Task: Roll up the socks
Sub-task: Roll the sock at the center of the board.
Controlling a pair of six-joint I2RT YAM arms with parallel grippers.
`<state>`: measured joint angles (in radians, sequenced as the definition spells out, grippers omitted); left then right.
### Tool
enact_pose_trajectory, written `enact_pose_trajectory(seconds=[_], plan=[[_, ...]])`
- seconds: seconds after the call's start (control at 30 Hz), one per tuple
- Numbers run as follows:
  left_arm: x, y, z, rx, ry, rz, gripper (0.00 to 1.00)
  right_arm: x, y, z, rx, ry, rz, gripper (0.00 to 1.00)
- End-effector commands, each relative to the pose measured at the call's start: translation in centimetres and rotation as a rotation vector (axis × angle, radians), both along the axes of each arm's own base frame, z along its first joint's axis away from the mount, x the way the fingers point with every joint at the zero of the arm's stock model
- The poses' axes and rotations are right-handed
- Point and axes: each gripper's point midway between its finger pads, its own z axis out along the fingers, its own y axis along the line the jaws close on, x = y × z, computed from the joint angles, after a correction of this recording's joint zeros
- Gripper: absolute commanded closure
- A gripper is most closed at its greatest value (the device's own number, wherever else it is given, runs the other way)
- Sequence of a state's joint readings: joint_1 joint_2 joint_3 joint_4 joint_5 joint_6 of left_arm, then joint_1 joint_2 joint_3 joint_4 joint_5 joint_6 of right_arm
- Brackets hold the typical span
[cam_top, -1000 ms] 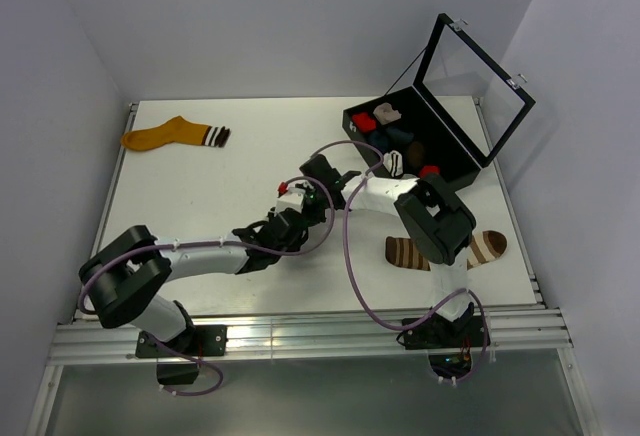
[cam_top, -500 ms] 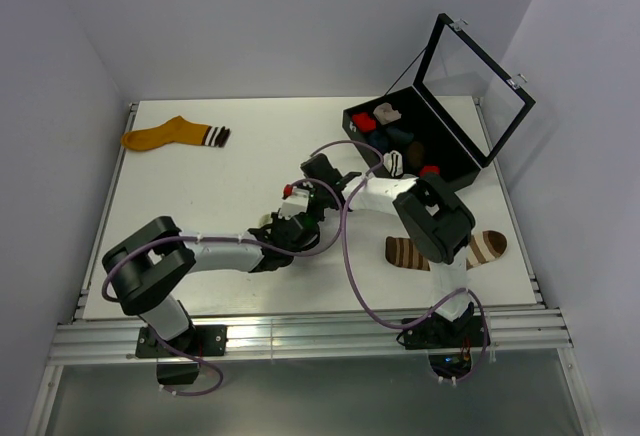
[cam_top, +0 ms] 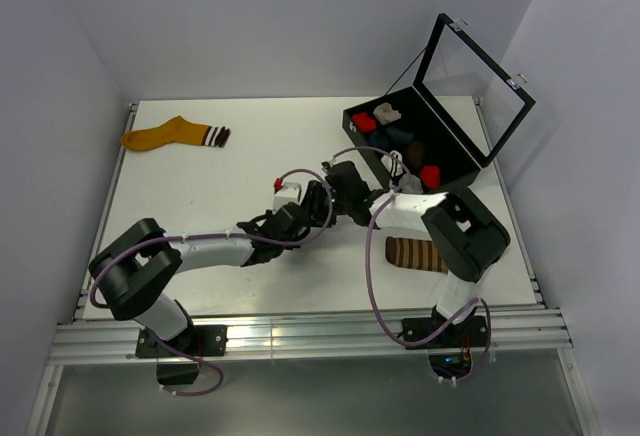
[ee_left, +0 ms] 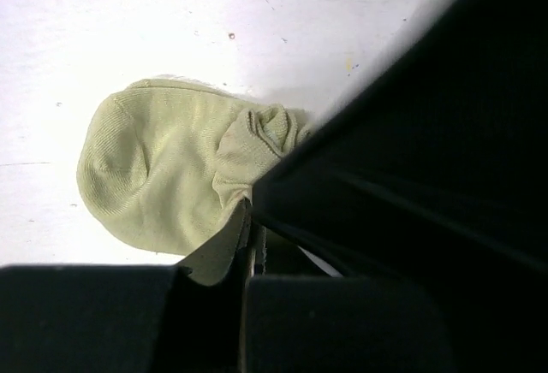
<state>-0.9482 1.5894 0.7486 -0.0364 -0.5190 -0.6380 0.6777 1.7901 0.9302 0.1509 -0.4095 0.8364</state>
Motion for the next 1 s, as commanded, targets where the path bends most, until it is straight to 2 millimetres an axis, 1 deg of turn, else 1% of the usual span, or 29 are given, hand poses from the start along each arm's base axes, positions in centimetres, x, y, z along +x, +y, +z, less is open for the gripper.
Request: enact_pose_trajectory(seconds=[0.0,0.03,0.07,0.1,0.13,0.17,0.2,0.23,0.3,0.33,0.37,0.4,0.43,0.5,0.63,0.67,0.7,0.77,0.8,0.87,0.93,0.97], plan=[[-1.1,-1.0,0.0,-0.183,0.147,-0.026,1.00,1.4,0.4,5.0,0.148,-0.126,-0.036,0.50],[-2.0,-1.4,-0.4,-0.243,0.213,-0.051,1.00,1.7,0.1,5.4,0.149,-0.147,-0.053,0.48],[-1.0,-1.3,0.1,-0.313,0.222,-0.037,0.99,1.5,-0.1,5.3,0.147,-0.150,-0.056,0.47],[-1.3,-1.0,-0.4,-0.357,0.265,-0.025,1.00,1.6,-0.1,5.3,0.146,-0.157,-0.056,0.45],[-1.2,-0.8,-0.3,-0.434,0.321,-0.029,1.00,1.7,-0.2,5.2,0.136,-0.157,-0.056,0.45],[-0.8,-0.9,0.2,-0.491,0.326,-0.033,1.00,1.6,-0.2,4.9,0.130,-0.152,-0.054,0.45],[-1.0,-0.6,-0.1,-0.531,0.357,-0.014,1.00,1.6,-0.1,4.9,0.136,-0.154,-0.052,0.45],[-1.0,-0.4,0.3,-0.595,0.397,-0.020,1.00,1.3,-0.2,4.3,0.134,-0.139,-0.049,0.45],[-1.0,-0.3,0.6,-0.685,0.426,-0.011,1.00,1.3,-0.1,4.1,0.136,-0.138,-0.041,0.45],[-0.5,0.4,0.7,-0.721,0.436,0.015,1.00,1.1,0.0,3.5,0.127,-0.127,-0.034,0.45],[-0.9,0.1,0.9,-0.765,0.471,-0.003,1.00,1.0,0.1,3.3,0.124,-0.122,-0.025,0.45],[-0.7,0.2,1.0,-0.809,0.477,0.008,1.00,1.0,0.2,3.1,0.121,-0.119,-0.019,0.45],[-0.2,0.7,1.1,-0.835,0.474,0.027,1.00,1.0,0.4,2.6,0.117,-0.111,-0.013,0.45],[-0.5,0.9,0.7,-0.861,0.511,0.040,1.00,0.9,0.8,2.4,0.128,-0.103,0.005,0.45],[-0.2,1.5,0.1,-0.882,0.540,0.069,1.00,1.2,1.5,1.1,0.112,-0.090,0.018,0.45],[-0.3,1.5,-0.1,-0.880,0.549,0.073,1.00,1.2,1.6,1.0,0.110,-0.089,0.021,0.45],[-0.1,1.6,-0.2,-0.876,0.550,0.077,1.00,1.1,1.7,0.4,0.101,-0.080,0.029,0.45],[0.0,1.6,-0.5,-0.871,0.561,0.082,1.00,1.3,2.1,0.3,0.099,-0.088,0.037,0.45],[0.0,1.6,-0.6,-0.872,0.564,0.083,1.00,1.2,2.1,-0.3,0.091,-0.079,0.041,0.46],[0.0,1.8,-0.8,-0.870,0.580,0.093,1.00,1.3,2.5,-0.6,0.086,-0.080,0.049,0.46],[0.0,1.9,-1.1,-0.868,0.591,0.100,1.00,1.4,2.5,-1.2,0.073,-0.075,0.051,0.47],[-0.1,2.0,-1.3,-0.868,0.596,0.108,1.00,1.4,2.5,-1.6,0.065,-0.071,0.051,0.49]])
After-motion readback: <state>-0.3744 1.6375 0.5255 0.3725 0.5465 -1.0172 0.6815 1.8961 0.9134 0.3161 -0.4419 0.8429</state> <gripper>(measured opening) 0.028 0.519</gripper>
